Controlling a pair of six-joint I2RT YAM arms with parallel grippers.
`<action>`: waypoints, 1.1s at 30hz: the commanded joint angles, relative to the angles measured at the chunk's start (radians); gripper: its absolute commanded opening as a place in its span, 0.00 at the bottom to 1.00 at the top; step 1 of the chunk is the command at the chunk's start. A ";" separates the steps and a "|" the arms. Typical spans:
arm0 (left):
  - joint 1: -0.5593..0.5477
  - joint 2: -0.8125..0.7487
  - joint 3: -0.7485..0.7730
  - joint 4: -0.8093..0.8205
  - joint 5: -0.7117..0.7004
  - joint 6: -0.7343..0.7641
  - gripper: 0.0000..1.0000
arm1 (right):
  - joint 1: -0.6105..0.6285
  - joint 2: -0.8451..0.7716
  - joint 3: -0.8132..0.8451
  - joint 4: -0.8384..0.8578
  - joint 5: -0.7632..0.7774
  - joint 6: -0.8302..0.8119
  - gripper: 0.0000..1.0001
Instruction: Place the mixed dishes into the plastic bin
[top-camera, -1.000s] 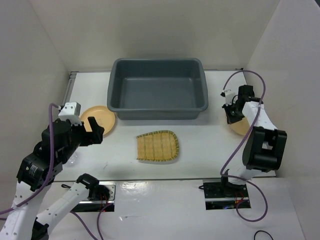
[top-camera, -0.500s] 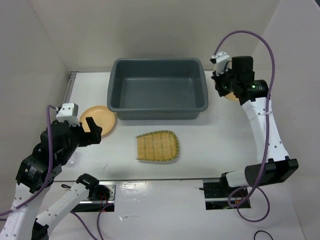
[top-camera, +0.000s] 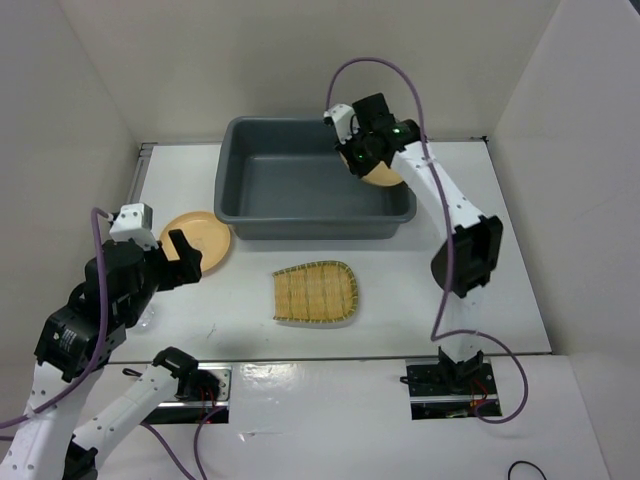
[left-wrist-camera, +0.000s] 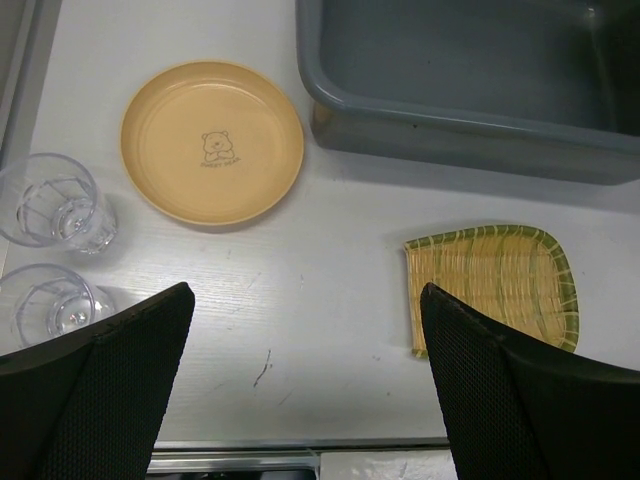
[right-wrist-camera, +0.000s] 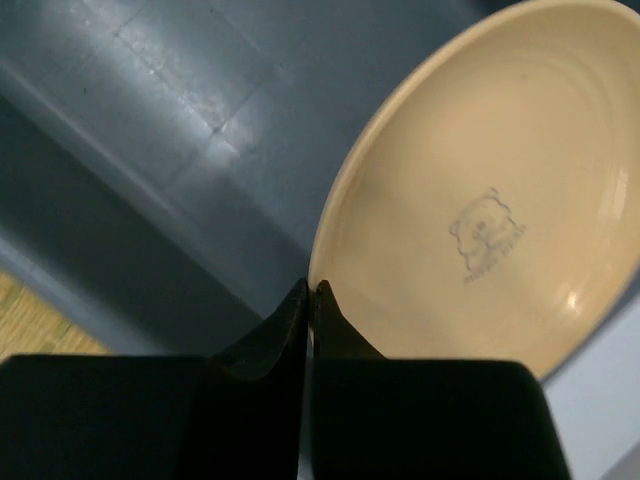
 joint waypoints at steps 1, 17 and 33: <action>-0.001 0.003 -0.001 0.020 -0.020 -0.023 1.00 | 0.006 0.101 0.168 -0.020 0.019 -0.030 0.00; -0.001 0.173 0.008 -0.011 -0.072 -0.082 1.00 | -0.003 0.207 -0.124 0.119 -0.023 -0.070 0.00; 0.027 0.249 -0.091 0.096 -0.022 -0.235 1.00 | -0.079 -0.241 -0.168 0.135 -0.004 -0.038 0.98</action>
